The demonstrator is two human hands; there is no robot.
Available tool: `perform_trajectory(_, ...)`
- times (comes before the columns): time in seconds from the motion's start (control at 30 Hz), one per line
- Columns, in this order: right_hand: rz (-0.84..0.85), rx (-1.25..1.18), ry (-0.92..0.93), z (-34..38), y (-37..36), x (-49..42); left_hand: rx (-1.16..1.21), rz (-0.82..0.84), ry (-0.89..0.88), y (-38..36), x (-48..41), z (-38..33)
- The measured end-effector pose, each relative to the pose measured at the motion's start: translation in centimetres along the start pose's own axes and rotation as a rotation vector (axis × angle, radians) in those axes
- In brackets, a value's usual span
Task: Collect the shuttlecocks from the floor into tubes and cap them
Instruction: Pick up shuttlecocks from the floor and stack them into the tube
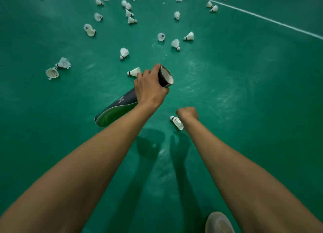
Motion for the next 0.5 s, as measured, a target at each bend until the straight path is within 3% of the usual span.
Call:
perform_trajectory(0.13, 0.064, 0.048, -0.151, -6.3, -0.7, -3.3, -0.007, -0.012, -0.025, -2.1, 1.8, 0.0)
perform_trajectory(0.27, 0.142, -0.124, -0.056, -6.8, -0.8, -3.1, -0.009, -0.01, -0.084, -2.3, 2.4, 1.4)
perform_trajectory(0.5, 0.204, -0.167, -0.01, -4.3, -3.7, -3.5, -0.045, -0.06, -0.088, 1.5, 0.5, 5.1)
Point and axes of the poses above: each hand's wrist, its own x-axis away from the middle knuckle, its own y-axis out of the back of the hand, z = x × y, the point moved 1 cm from there along -x, towards the middle knuckle, and after that the axes turned 15 degrees about -x, right-handed, at the moved point
